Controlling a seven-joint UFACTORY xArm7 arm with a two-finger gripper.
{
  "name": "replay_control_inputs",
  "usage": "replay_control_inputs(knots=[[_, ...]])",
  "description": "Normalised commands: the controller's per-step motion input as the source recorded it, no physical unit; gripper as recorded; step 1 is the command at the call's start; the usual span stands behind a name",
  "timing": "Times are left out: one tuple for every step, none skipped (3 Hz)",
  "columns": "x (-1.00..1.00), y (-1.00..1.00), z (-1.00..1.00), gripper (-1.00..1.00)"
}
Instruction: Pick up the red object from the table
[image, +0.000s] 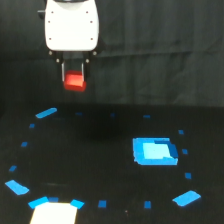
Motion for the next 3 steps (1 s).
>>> replay_control_inputs(knots=[[-0.24,-0.47,0.17,-1.00],[0.11,0.09,-0.07,-0.99],[-0.07,-0.18,0.01,-1.00]])
